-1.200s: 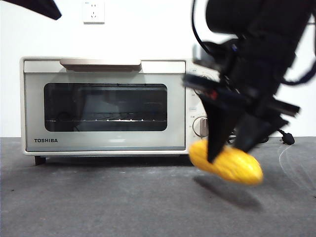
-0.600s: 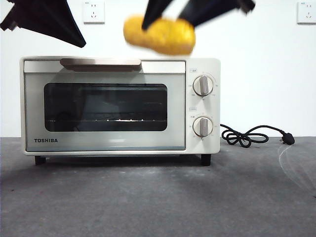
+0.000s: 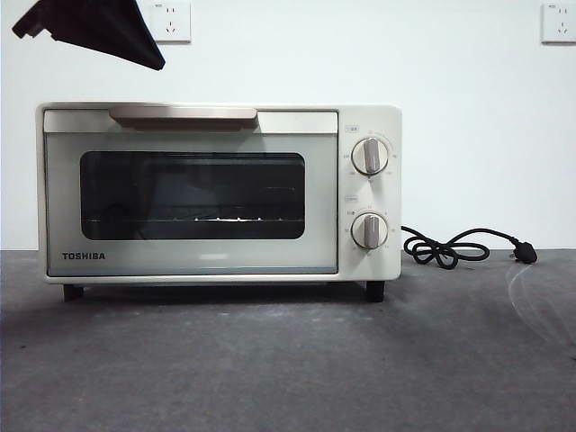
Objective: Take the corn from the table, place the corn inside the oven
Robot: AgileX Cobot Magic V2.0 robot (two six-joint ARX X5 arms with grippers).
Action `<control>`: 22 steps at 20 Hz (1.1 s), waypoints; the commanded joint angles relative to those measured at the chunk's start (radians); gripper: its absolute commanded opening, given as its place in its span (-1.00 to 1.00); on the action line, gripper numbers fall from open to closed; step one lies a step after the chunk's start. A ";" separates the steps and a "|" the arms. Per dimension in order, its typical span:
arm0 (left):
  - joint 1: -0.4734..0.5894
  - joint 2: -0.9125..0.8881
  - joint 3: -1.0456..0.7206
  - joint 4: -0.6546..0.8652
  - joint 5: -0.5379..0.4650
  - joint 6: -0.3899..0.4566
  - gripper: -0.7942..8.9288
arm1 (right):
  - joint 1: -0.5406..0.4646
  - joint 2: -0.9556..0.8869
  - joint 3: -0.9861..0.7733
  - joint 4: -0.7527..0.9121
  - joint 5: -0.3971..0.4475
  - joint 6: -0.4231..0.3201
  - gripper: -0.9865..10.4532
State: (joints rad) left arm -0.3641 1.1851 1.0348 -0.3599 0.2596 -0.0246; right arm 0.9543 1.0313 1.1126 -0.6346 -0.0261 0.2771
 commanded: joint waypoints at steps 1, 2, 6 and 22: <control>-0.002 0.028 0.000 0.016 -0.002 0.033 -0.85 | 0.002 -0.028 0.004 0.005 0.001 0.013 -0.85; -0.002 0.036 0.000 0.016 -0.002 0.034 -0.85 | 0.002 -0.036 0.004 0.005 0.001 0.015 -0.85; -0.002 0.078 0.000 0.015 -0.002 0.034 -0.85 | 0.001 -0.066 0.004 -0.003 0.001 0.018 -0.85; -0.002 0.134 0.000 -0.226 0.001 0.034 -0.85 | 0.001 -0.087 0.004 -0.024 0.001 0.015 -0.85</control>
State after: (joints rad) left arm -0.3664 1.2865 1.0721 -0.5045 0.2878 -0.0063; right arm 0.9546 0.9451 1.1126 -0.6712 -0.0261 0.2844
